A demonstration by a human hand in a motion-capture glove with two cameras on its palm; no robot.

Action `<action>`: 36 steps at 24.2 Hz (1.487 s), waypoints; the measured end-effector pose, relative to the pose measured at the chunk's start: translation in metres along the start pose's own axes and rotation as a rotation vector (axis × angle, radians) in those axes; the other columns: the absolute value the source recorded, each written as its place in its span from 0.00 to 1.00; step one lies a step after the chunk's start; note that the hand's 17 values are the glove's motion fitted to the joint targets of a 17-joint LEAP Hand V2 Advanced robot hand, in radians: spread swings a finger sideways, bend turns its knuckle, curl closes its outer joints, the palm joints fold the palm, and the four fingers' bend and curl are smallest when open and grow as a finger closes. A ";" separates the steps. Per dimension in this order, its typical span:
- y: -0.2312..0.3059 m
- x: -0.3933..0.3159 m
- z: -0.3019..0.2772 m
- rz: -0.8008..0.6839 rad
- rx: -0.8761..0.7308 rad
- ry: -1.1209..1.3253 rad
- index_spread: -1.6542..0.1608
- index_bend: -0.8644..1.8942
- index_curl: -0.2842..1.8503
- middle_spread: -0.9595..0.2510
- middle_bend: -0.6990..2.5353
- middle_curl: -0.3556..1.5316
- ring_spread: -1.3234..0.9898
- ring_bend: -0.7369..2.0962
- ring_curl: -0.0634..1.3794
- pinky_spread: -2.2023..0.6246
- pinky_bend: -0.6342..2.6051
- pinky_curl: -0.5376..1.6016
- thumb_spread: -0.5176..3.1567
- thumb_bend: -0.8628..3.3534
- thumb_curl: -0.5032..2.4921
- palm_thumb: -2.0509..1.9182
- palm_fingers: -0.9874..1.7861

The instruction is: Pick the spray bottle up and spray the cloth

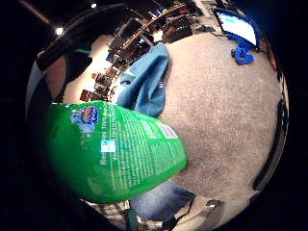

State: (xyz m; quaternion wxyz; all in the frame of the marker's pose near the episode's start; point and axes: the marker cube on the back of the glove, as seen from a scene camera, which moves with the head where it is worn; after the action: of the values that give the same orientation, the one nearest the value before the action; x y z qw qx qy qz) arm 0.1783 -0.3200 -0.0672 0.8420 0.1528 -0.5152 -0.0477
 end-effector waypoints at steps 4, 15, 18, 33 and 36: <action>-0.006 -0.006 0.001 -0.001 -0.040 -0.031 0.74 0.36 0.28 0.70 0.29 0.38 0.51 0.42 0.27 0.80 0.30 0.36 0.38 0.22 0.35 0.75 0.70; -0.012 -0.009 0.011 0.047 -0.032 -0.027 0.75 0.35 0.28 0.67 0.37 0.43 0.48 0.43 0.31 0.75 0.31 0.38 0.28 0.21 0.39 0.79 0.79; -0.013 -0.009 0.012 0.049 -0.015 -0.013 0.74 0.35 0.28 0.66 0.37 0.44 0.48 0.43 0.31 0.75 0.32 0.38 0.27 0.20 0.39 0.78 0.79; -0.013 -0.012 0.019 0.043 0.010 0.004 0.76 0.43 0.33 0.67 0.36 0.44 0.48 0.42 0.33 0.73 0.31 0.40 0.25 0.20 0.40 0.78 0.83; -0.014 -0.012 0.019 0.043 0.027 0.013 0.76 0.43 0.34 0.67 0.37 0.45 0.48 0.43 0.34 0.73 0.31 0.40 0.24 0.20 0.40 0.78 0.84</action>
State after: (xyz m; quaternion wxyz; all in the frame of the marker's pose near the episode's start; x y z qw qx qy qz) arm 0.1572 -0.3339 -0.0736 0.8440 0.1536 -0.5135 -0.0218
